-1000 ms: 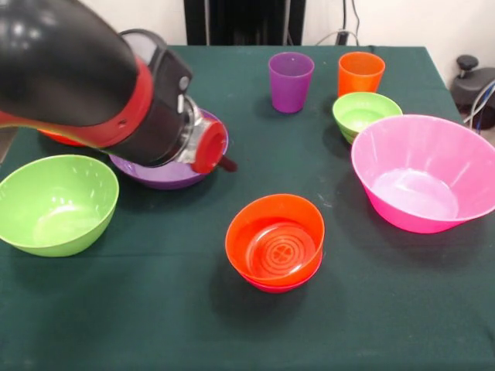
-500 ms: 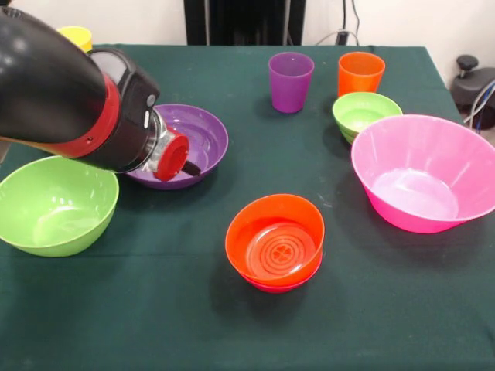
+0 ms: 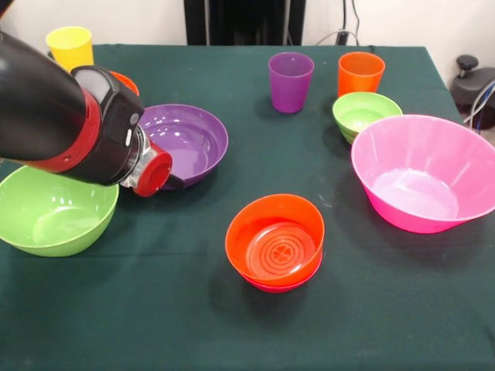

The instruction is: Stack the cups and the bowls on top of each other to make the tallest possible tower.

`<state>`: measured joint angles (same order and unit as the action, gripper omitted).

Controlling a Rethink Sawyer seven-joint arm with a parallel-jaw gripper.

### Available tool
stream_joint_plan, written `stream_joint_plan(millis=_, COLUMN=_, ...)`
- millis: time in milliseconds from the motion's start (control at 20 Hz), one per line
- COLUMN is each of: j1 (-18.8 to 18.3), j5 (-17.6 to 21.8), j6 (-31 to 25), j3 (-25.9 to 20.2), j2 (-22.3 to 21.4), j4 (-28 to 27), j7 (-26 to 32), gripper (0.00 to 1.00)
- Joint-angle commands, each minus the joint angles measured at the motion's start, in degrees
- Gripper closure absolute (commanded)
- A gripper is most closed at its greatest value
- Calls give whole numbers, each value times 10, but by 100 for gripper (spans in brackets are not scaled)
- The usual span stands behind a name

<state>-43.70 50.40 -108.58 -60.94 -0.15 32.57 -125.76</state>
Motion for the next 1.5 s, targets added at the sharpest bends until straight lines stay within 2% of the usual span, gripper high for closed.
stream_joint_plan(millis=50, j1=38, j5=23, j6=21, j3=37, j2=20, j4=-47, j7=82, gripper=0)
stream_joint_plan(millis=200, j1=37, j5=5, j6=25, j3=45, j2=8, j4=-25, j7=65, gripper=0)
stream_joint_plan(millis=450, j1=46, j5=3, j6=14, j3=40, j2=4, j4=-35, j7=61, gripper=0)
stream_joint_plan(millis=500, j1=42, j5=-13, j6=25, j3=49, j2=-8, j4=-6, j7=45, gripper=0)
stream_joint_plan(millis=550, j1=44, j5=-12, j6=25, j3=49, j2=-7, j4=-8, j7=46, gripper=0)
stream_joint_plan(millis=600, j1=35, j5=-28, j6=43, j3=61, j2=-20, j4=30, j7=30, gripper=0)
stream_joint_plan(millis=850, j1=35, j5=-34, j6=68, j3=77, j2=-26, j4=44, j7=46, gripper=0)
stream_joint_plan(millis=900, j1=39, j5=-37, j6=69, j3=83, j2=-26, j4=38, j7=50, gripper=100)
stream_joint_plan(millis=1150, j1=46, j5=-39, j6=69, j3=87, j2=-24, j4=27, j7=56, gripper=100)
stream_joint_plan(millis=1500, j1=67, j5=-30, j6=41, j3=73, j2=-6, j4=-32, j7=67, gripper=100)
